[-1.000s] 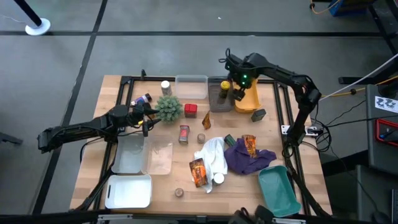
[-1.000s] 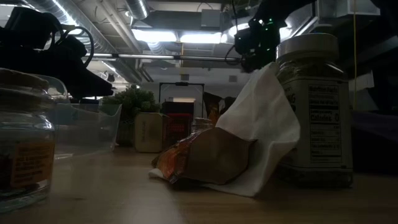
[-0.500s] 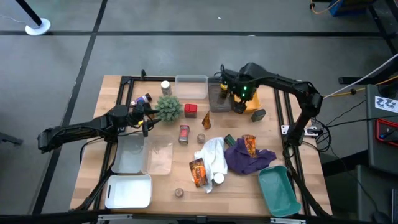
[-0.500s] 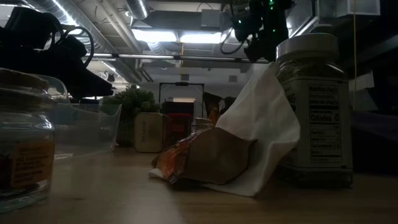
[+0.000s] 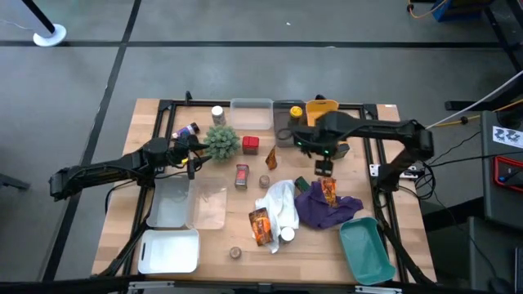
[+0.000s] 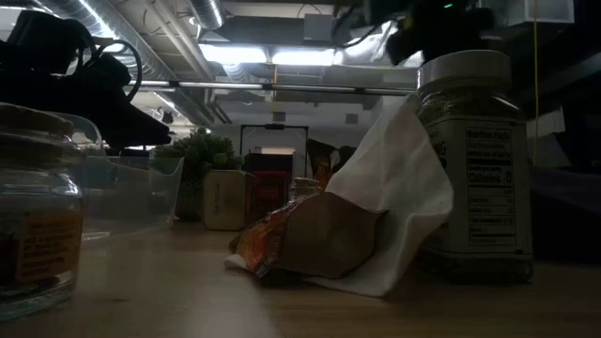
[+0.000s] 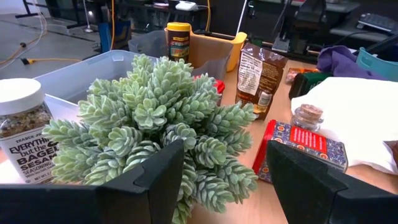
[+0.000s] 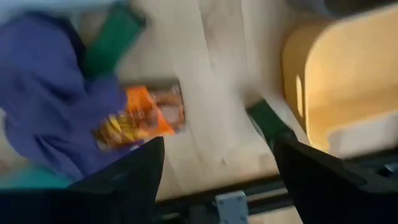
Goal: Sort spices by type
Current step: Put the top black seasoning can into the yellow bin, then put the orange seasoning bottle into the top transparent bin
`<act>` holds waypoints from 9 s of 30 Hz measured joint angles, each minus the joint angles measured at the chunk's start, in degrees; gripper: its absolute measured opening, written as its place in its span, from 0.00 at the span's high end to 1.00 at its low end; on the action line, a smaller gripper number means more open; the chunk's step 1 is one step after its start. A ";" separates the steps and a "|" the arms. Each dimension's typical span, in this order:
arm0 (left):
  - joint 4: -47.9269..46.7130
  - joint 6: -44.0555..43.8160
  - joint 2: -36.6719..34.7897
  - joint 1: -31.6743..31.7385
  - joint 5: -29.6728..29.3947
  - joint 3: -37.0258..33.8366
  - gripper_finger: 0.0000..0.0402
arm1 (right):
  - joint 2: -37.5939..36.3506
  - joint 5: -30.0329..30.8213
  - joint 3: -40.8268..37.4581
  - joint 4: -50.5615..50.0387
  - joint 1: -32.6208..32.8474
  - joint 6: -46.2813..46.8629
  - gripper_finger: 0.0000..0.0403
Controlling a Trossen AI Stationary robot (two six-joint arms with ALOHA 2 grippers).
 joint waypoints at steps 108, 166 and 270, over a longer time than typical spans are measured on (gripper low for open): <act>0.01 -0.21 0.02 0.00 0.00 0.00 0.45 | -20.46 5.41 -15.59 24.07 -18.89 -21.70 0.69; 0.11 -2.03 0.01 0.00 -0.02 0.01 0.45 | 6.49 -1.41 -15.33 40.76 -43.80 -37.61 0.66; -36.48 -16.45 19.61 1.73 -27.07 26.53 0.45 | 6.44 1.01 -15.33 41.95 -43.76 -37.07 0.44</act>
